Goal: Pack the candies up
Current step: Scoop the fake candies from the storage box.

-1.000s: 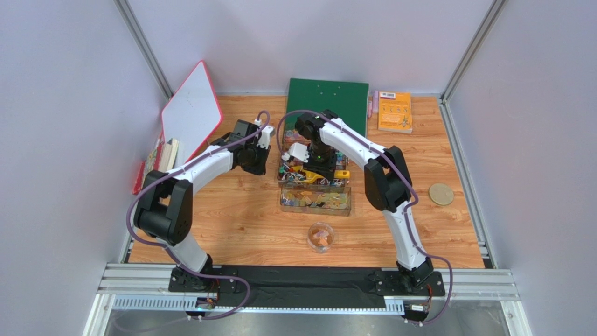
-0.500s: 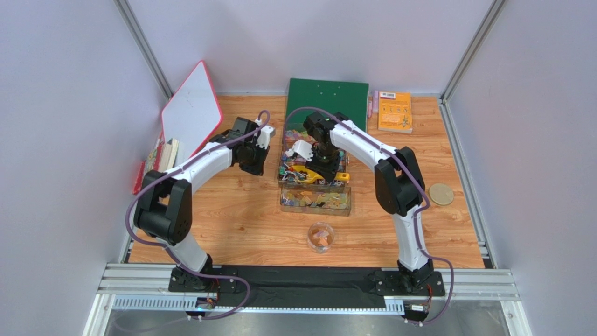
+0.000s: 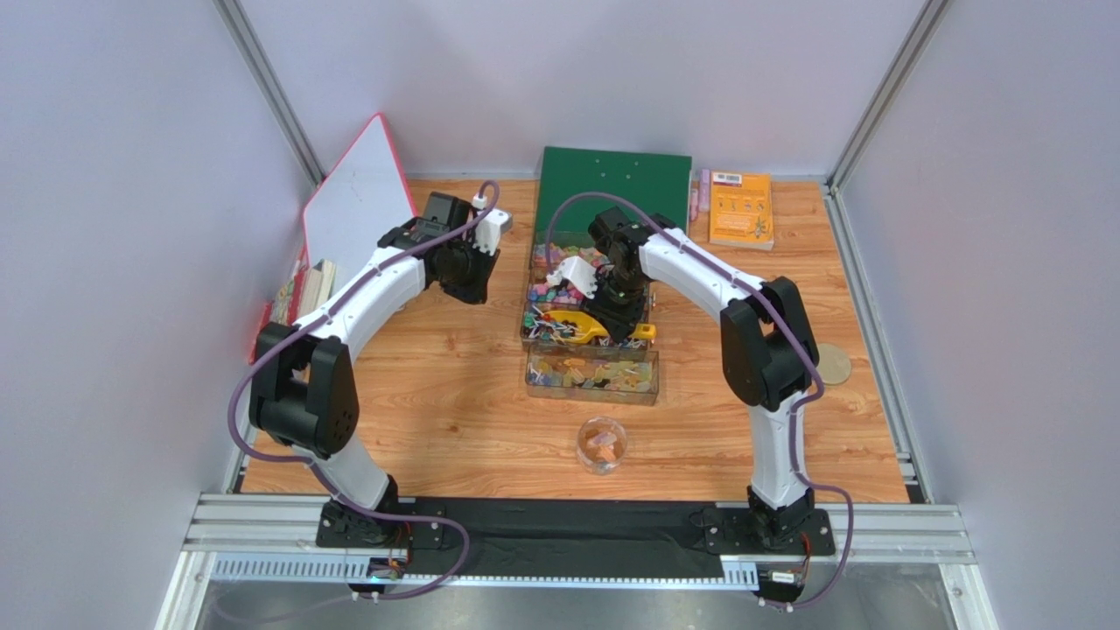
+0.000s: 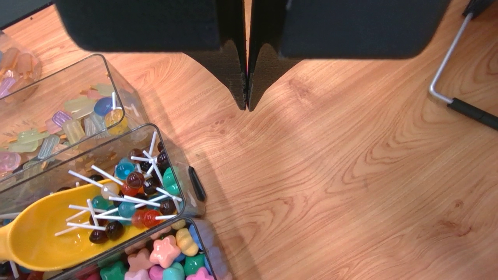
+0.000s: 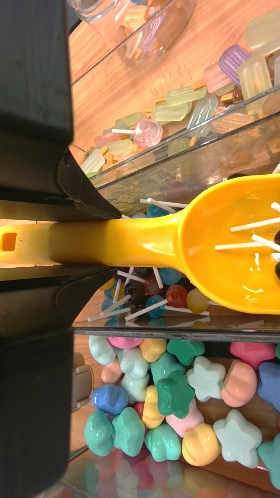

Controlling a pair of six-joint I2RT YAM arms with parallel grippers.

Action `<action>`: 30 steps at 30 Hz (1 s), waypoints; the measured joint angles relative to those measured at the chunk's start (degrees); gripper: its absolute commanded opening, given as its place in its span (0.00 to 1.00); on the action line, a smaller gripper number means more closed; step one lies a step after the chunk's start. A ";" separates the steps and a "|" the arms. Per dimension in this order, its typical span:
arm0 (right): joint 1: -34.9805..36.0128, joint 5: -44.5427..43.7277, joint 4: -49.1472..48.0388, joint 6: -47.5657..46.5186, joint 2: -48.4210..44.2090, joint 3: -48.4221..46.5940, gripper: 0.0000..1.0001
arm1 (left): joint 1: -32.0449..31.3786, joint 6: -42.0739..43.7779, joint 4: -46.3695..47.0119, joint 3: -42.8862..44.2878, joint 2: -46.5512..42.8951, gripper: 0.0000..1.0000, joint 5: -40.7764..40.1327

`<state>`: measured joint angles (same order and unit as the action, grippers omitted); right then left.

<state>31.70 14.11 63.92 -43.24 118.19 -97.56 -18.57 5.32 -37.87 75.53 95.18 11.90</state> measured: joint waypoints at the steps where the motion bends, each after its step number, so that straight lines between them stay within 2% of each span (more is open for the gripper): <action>1: -0.26 0.61 -0.31 -0.04 -0.24 0.33 0.01 | 0.00 0.31 -0.17 0.09 0.00 0.00 0.07; 7: -1.44 4.50 -2.43 0.59 -2.03 3.32 0.00 | 0.11 1.92 -2.93 0.42 0.11 0.00 0.63; 30: -5.05 7.17 -5.07 1.33 -8.17 10.23 0.00 | 0.24 2.54 -4.98 4.98 2.73 0.00 3.41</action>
<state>26.65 21.28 58.85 -41.91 110.02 -87.33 -18.33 7.86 -42.85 80.51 97.91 15.31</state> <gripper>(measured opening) 0.280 0.003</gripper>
